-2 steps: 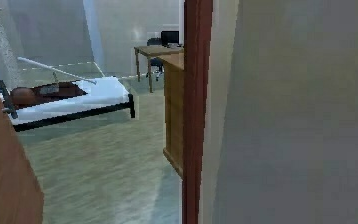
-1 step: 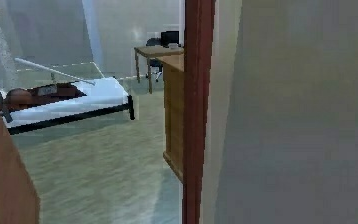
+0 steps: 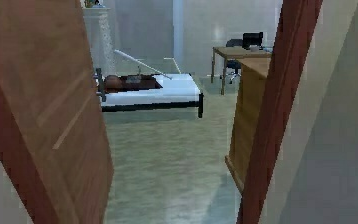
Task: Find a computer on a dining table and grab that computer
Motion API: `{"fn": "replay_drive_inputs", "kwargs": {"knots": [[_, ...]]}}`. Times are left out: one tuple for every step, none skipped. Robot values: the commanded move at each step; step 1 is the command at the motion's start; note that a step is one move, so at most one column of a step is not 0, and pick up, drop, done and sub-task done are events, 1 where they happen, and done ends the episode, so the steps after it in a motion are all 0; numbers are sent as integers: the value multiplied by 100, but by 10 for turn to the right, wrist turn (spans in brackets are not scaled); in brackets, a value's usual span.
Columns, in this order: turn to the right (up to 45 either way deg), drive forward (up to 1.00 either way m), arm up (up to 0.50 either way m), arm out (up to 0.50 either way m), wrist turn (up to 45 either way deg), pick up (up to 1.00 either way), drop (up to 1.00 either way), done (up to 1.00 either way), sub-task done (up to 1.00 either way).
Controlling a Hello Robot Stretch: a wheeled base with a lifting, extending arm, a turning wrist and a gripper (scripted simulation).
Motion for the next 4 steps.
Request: {"fn": "replay_drive_inputs", "kwargs": {"knots": [[0,100,0,0,0,0,0,0,0],[0,50,0,0,0,0,0,0,0],[-240,0,0,0,0,0,0,0,0],[0,5,0,0,0,0,0,0,0]]}}
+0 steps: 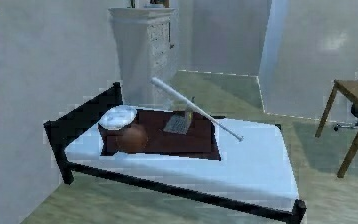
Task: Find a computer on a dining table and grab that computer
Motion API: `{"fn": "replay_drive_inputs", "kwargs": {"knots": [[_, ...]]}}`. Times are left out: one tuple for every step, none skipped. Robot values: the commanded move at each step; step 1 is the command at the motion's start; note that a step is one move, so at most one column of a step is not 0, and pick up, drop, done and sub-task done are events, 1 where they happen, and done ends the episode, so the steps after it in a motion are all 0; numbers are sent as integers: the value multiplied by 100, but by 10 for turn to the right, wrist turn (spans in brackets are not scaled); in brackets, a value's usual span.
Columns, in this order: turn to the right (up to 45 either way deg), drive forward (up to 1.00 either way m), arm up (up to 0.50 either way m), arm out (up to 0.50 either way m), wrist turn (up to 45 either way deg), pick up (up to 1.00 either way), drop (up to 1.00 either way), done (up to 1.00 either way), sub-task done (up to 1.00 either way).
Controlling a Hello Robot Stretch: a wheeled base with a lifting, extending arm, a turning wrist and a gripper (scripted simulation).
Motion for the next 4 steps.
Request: {"fn": "replay_drive_inputs", "kwargs": {"knots": [[150,0,0,0,0,0,0,0,0],[0,30,0,0,0,0,0,0,0],[450,0,0,0,0,0,0,0,0],[120,0,0,0,0,0,0,0,0]]}}
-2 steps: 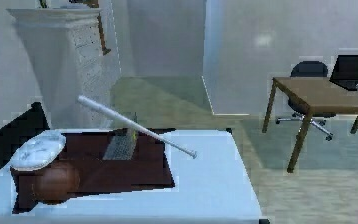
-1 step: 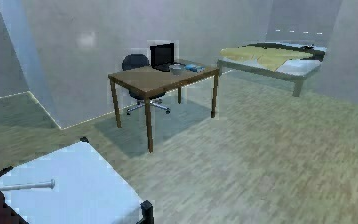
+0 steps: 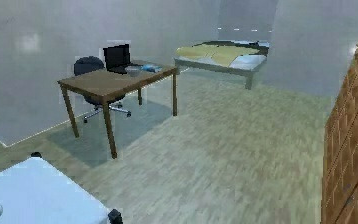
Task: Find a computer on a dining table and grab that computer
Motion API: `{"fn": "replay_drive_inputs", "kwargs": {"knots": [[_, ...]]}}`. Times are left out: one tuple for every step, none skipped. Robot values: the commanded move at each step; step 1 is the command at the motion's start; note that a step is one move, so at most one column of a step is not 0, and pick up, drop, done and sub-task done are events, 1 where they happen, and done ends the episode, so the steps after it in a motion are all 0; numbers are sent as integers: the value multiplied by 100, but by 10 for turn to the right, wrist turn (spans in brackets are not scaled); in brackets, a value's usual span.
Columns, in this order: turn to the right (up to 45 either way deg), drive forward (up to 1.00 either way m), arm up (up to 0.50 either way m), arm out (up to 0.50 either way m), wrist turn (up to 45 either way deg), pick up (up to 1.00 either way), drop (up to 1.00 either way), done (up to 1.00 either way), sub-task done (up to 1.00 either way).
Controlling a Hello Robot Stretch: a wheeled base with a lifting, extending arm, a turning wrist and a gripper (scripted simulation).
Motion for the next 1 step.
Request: {"fn": "replay_drive_inputs", "kwargs": {"knots": [[0,30,0,0,0,0,0,0,0]]}}
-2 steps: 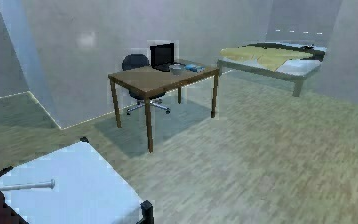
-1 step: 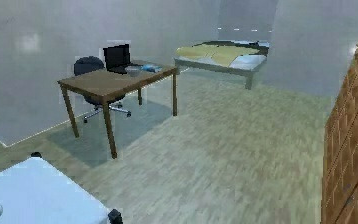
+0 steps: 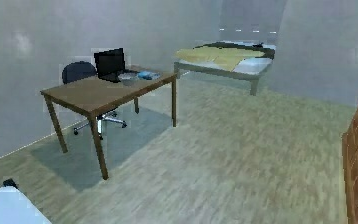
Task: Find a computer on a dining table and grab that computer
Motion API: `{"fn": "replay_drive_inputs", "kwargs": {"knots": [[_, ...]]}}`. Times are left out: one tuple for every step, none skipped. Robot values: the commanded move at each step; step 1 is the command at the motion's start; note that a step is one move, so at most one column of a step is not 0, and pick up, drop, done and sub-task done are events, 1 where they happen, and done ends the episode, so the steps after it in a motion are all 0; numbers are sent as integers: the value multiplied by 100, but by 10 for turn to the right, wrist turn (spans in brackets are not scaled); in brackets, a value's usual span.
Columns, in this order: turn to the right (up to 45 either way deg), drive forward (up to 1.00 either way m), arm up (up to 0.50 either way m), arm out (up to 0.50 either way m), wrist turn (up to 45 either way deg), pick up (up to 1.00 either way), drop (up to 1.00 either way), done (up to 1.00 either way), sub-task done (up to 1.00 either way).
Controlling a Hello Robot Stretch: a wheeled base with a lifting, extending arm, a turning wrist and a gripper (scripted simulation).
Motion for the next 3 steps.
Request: {"fn": "replay_drive_inputs", "kwargs": {"knots": [[-30,0,0,0,0,0,0,0,0],[-60,0,0,0,0,0,0,0,0],[0,40,0,0,0,0,0,0,0]]}}
